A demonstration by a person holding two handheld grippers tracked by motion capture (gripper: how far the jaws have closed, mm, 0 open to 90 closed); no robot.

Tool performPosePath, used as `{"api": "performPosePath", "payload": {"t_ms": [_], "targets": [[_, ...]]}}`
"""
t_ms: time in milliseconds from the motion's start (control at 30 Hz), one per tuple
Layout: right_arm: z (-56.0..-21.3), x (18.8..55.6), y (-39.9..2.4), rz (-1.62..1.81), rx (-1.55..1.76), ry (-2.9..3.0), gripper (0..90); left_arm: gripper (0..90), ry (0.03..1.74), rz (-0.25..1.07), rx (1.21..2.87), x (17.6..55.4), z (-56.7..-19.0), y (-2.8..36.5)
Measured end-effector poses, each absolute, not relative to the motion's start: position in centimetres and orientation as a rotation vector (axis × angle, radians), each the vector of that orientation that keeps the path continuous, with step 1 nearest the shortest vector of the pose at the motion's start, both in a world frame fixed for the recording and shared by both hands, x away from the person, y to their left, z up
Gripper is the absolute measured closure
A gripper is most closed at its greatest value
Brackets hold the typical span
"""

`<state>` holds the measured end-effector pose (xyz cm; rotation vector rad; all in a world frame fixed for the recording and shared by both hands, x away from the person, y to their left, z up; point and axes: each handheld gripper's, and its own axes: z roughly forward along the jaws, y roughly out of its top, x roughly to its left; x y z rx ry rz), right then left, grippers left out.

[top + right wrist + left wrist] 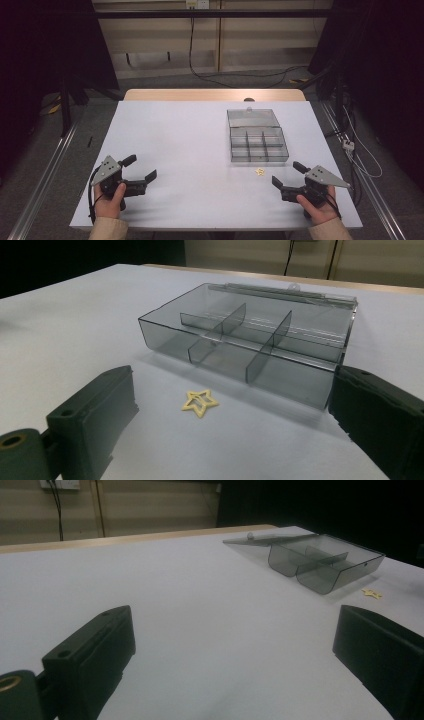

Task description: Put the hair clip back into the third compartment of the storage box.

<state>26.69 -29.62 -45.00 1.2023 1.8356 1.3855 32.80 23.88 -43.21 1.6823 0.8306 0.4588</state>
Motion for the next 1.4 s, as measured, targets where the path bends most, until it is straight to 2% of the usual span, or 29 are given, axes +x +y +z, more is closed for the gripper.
{"api": "performPosePath", "payload": {"t_ms": [800,1033,1100,1167,1400], "targets": [[-44.8,28.9,-28.5,1.347,1.173,1.947,4.7,2.8,0.797,0.457,1.689,32.8,-42.9,24.1],[-44.8,29.5,-28.0,1.334,1.162,1.992,7.2,2.8,0.79,0.453,1.691,32.8,-43.0,24.2],[-44.8,29.6,-28.0,1.325,1.164,2.007,9.7,2.8,0.786,0.451,1.693,32.8,-43.0,24.1],[-44.8,29.7,-28.0,1.332,1.166,2.037,16.7,2.8,0.784,0.45,1.693,32.8,-43.0,24.0],[-45.0,30.3,-27.9,1.313,1.172,2.1,27.3,2.8,0.778,0.443,1.695,32.8,-43.0,23.9]]}}
